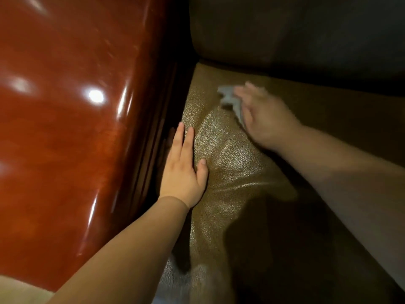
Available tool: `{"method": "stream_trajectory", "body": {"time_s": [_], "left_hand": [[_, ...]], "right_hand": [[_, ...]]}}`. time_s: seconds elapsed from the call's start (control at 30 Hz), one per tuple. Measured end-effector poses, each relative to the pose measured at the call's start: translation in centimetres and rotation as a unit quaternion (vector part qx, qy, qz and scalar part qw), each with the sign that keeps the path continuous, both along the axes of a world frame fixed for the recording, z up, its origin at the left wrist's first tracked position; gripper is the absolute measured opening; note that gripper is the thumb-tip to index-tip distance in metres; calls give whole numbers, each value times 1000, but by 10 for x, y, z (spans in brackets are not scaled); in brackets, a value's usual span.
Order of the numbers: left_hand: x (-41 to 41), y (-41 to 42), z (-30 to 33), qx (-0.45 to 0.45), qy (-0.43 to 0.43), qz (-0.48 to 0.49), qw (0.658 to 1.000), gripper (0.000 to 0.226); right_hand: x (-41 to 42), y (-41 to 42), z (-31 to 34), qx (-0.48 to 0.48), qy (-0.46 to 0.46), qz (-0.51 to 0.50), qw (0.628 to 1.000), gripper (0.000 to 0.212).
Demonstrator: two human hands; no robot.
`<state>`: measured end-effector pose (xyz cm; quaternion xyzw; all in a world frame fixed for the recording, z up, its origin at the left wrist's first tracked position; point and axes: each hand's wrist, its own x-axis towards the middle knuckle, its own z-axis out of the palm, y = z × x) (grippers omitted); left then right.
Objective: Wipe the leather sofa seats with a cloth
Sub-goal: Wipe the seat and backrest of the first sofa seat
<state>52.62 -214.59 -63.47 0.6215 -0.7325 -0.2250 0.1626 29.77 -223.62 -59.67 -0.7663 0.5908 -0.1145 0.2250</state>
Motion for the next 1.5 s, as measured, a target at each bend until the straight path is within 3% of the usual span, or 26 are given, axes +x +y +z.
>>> {"method": "stream_trajectory", "body": {"time_s": [0.13, 0.23, 0.4, 0.6, 0.77, 0.9, 0.97, 1.03, 1.17, 1.23, 1.33, 1.43, 1.5], "left_hand": [[0, 0, -1, 0, 16, 1, 1000, 70], [-1, -1, 2, 5, 21, -3, 1000, 71], [0, 0, 12, 25, 31, -2, 999, 63], [3, -1, 25, 53, 23, -2, 998, 60], [16, 48, 31, 78, -32, -73, 994, 61], [45, 102, 36, 76, -48, -124, 988, 60], [52, 116, 35, 67, -56, -124, 988, 59], [51, 118, 32, 58, -68, -120, 989, 60], [49, 119, 25, 13, -78, -120, 990, 60], [49, 121, 23, -3, -81, -123, 989, 59], [49, 119, 20, -13, -79, -124, 989, 60], [50, 119, 15, -12, -76, -121, 990, 60], [50, 121, 14, -14, -74, -122, 990, 61]], "right_hand": [[18, -11, -3, -13, 15, -41, 999, 51], [24, 63, 13, -24, -22, 25, 999, 40], [23, 163, 34, 71, -99, 64, 990, 42], [15, 92, 40, 69, -60, -72, 993, 43], [51, 165, 29, 18, -13, -20, 1000, 65], [74, 251, 35, 22, -53, 40, 998, 67], [68, 253, 40, 30, -47, 67, 996, 65], [56, 230, 43, 45, -43, -2, 998, 55], [34, 171, 19, -28, -59, -124, 990, 46], [47, 178, 11, -29, -49, -104, 993, 45], [79, 251, 14, -75, -46, -14, 996, 36], [98, 344, 23, -35, -118, 56, 991, 36], [91, 359, 25, -37, -111, 77, 990, 38]]}}
